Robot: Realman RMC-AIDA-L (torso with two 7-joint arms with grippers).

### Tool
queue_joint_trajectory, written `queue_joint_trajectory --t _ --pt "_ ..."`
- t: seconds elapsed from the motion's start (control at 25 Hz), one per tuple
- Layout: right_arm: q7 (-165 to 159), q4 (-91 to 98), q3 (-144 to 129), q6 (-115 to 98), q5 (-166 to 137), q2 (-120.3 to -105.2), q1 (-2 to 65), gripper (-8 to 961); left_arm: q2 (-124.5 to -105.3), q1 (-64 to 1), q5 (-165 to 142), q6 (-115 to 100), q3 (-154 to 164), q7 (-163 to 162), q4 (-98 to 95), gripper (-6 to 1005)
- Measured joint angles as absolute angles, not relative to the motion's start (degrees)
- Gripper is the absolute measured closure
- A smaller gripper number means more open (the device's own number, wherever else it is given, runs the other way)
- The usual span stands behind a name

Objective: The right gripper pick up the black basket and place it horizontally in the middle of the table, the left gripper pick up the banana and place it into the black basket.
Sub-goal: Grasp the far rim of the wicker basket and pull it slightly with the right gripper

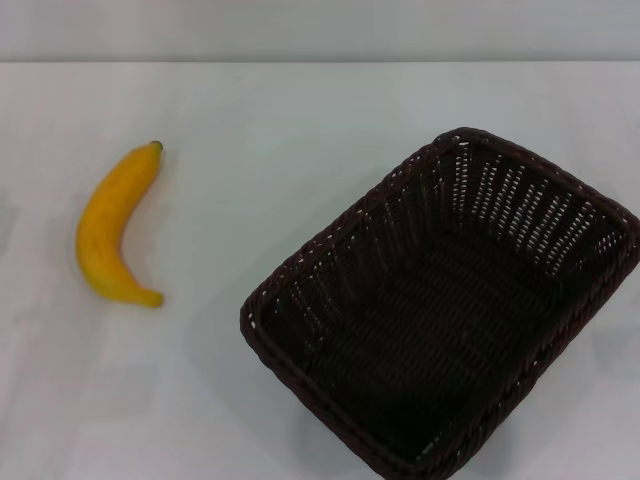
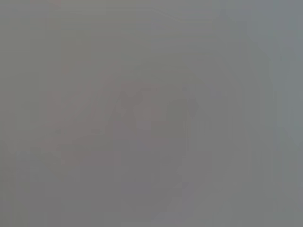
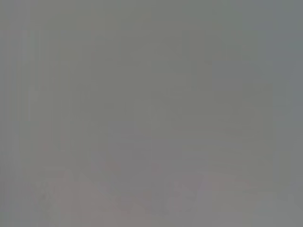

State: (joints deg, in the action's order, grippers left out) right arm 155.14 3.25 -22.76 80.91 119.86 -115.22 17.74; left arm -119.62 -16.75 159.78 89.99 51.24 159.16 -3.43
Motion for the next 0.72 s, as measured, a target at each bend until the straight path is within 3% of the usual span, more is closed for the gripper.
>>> queue_joint_trajectory --t 0.44,0.72 --pt "154.2 5.0 -24.3 81.4 118.3 -115.14 17.4 274 -119.62 -16.7 159.8 90.0 51.3 159.2 -3.4 131" --pt "135.2 20.2 -31.2 79.2 112.8 -114.9 17.3 272 -119.55 -16.5 159.9 90.2 51.2 159.3 -3.5 132"
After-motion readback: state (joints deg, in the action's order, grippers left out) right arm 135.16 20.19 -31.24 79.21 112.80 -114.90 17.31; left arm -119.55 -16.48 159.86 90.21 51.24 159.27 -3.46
